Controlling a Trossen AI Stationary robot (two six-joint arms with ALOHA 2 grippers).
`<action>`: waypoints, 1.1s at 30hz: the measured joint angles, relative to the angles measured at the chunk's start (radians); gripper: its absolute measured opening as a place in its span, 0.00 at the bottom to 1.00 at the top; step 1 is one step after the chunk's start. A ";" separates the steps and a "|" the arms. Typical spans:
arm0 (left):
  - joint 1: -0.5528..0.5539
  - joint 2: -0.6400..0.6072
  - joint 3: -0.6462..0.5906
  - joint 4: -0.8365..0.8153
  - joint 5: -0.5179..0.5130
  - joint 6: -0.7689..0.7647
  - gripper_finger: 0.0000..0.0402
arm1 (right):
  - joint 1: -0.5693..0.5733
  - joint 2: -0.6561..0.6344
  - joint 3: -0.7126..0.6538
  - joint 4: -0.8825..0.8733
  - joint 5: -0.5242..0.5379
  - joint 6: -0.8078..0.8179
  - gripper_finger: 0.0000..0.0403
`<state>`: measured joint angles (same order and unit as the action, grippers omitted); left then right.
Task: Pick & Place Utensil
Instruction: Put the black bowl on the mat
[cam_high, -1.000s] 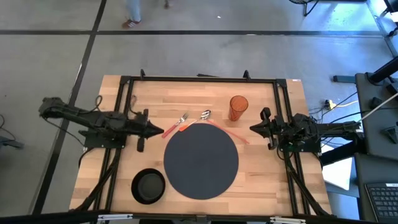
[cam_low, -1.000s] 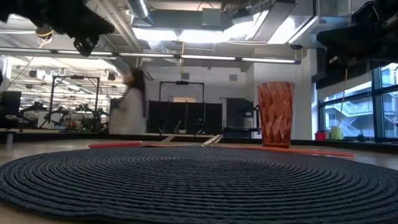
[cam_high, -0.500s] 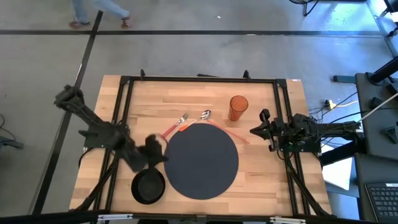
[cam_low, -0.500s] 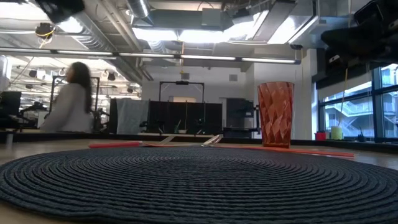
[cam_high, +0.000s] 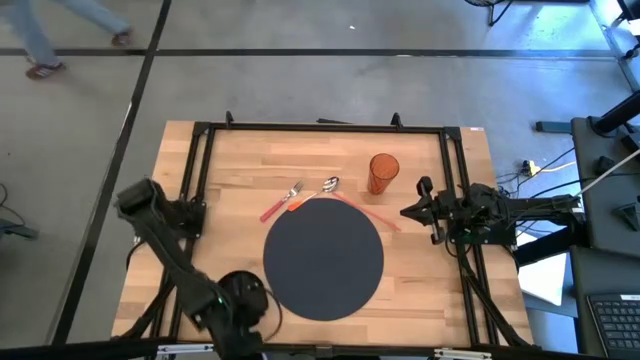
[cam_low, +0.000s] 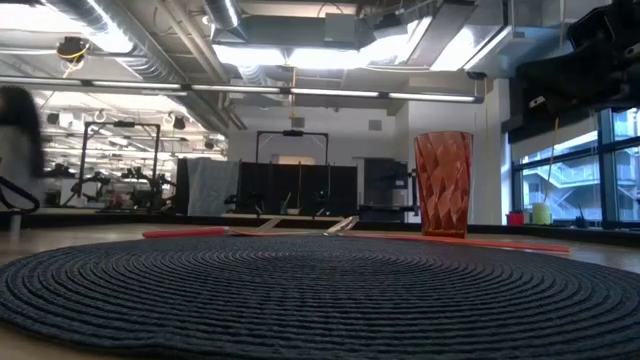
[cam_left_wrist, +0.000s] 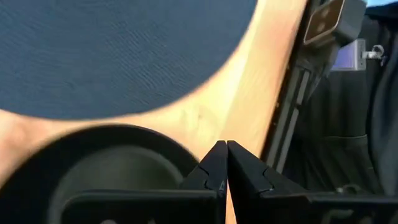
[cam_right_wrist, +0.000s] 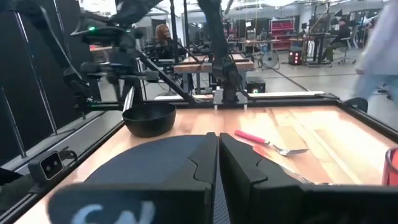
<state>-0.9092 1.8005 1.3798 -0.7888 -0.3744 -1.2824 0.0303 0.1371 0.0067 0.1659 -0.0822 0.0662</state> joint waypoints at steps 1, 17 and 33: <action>0.000 0.034 0.046 -0.039 0.011 -0.009 0.01 | 0.000 0.000 0.000 -0.001 0.001 0.000 0.05; -0.003 0.251 0.524 -0.686 0.101 -0.369 0.01 | 0.000 0.000 0.000 -0.012 -0.031 -0.014 0.05; -0.053 0.349 0.523 -0.711 0.167 -0.358 0.20 | 0.000 0.000 0.000 -0.006 -0.069 0.038 0.05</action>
<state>-0.9627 2.1495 1.9030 -1.5000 -0.2071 -1.6409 0.0307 0.1371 0.0067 0.1595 -0.1509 0.1043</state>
